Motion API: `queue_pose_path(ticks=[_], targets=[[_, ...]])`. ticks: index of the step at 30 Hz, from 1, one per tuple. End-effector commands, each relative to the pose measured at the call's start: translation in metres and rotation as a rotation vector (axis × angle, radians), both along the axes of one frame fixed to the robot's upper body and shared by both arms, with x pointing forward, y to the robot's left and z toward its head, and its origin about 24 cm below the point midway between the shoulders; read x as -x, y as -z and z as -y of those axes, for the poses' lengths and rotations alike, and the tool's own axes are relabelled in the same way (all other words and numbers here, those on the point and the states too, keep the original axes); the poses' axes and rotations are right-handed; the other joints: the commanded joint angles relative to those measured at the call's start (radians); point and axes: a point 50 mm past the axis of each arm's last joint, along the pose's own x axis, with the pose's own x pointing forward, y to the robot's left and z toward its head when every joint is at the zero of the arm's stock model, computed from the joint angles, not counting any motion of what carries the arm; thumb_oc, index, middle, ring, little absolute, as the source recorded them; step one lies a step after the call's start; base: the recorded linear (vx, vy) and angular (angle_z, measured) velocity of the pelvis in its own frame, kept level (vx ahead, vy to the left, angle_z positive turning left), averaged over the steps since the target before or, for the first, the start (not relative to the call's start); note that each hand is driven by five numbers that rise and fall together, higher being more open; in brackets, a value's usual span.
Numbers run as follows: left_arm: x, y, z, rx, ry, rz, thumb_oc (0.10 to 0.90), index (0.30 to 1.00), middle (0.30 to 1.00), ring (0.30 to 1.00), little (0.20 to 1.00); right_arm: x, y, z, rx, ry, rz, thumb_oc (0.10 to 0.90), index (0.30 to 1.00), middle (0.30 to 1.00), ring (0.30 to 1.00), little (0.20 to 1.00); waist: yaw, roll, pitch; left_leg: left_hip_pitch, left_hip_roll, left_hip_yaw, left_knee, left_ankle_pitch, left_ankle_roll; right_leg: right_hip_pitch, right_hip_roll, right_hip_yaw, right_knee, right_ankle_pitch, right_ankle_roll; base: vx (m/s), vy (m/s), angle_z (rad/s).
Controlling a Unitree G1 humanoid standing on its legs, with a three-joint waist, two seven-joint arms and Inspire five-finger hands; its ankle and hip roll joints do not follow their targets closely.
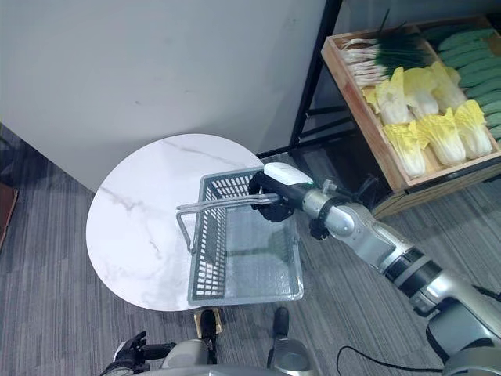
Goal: Get the vegetables into the basket
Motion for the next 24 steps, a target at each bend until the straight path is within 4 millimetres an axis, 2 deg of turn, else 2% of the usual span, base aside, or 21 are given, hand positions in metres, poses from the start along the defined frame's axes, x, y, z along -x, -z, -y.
queue_pose_path(ticks=[1,7,16,24], targets=[[0.014,0.002,-0.006,-0.029,0.075,-0.086,0.9,1.0,1.0,1.0,1.0,0.005,-0.084,-0.021,-0.297,-0.142,0.298,0.4,0.3,0.3,0.3,0.3,0.024,-0.04,-0.071,0.05,0.049,0.027,0.002,-0.023,-0.071,0.017,-0.12,0.012,-0.001,-0.015,0.119,0.01,-0.012,-0.03],[0.016,0.002,-0.006,-0.027,0.067,-0.089,0.9,1.0,1.0,1.0,1.0,0.014,-0.086,-0.012,-0.333,-0.124,0.326,0.4,0.3,0.3,0.3,0.3,0.017,-0.032,-0.069,0.055,0.05,0.033,0.002,-0.024,-0.071,0.02,-0.119,0.013,-0.001,-0.016,0.12,0.0,-0.009,-0.03],[0.017,0.003,-0.004,-0.017,0.066,-0.081,0.9,1.0,1.0,1.0,1.0,0.027,-0.077,0.004,-0.363,-0.069,0.342,0.4,0.3,0.3,0.3,0.3,0.008,-0.023,-0.055,0.061,0.047,0.03,0.002,-0.028,-0.063,0.022,-0.115,0.015,-0.001,-0.023,0.121,0.0,0.0,0.0],[0.008,0.001,-0.004,-0.032,0.08,-0.056,0.9,1.0,1.0,1.0,1.0,0.031,-0.076,0.008,-0.326,-0.053,0.378,0.4,0.3,0.3,0.3,0.3,-0.006,-0.041,-0.056,0.078,0.032,0.051,0.002,-0.042,-0.05,0.02,-0.124,0.032,0.002,-0.017,0.128,0.03,0.037,-0.07]])
